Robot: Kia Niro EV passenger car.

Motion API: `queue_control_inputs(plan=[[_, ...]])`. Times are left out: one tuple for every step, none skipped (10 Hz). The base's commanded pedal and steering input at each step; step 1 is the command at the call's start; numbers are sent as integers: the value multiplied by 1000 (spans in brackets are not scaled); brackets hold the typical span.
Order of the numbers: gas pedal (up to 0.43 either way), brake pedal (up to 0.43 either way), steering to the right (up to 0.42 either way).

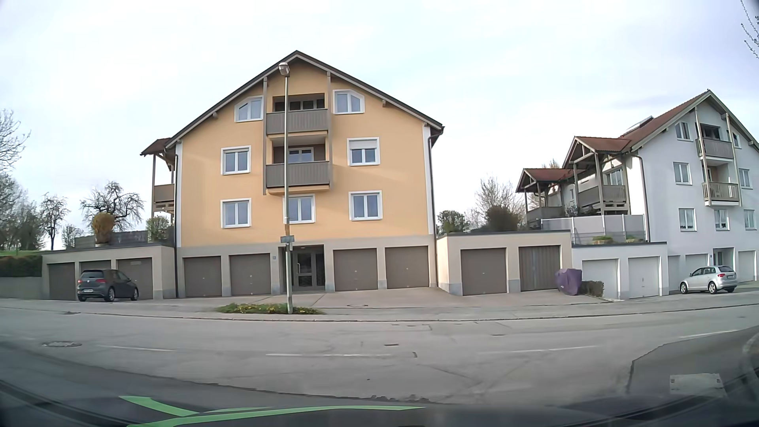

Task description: Follow the waypoints while adhering to traffic rules and regulations

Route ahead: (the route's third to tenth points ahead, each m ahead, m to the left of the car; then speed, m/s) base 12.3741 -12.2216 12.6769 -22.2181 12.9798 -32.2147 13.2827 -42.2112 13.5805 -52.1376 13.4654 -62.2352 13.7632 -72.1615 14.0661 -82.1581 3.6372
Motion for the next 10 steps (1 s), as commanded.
queue_control_inputs(plan=[[0, 232, 222], [0, 226, 224], [0, 213, 227], [0, 201, 231], [0, 183, 233], [0, 171, 234], [0, 146, 234], [0, 140, 236], [0, 140, 238], [0, 128, 240]])
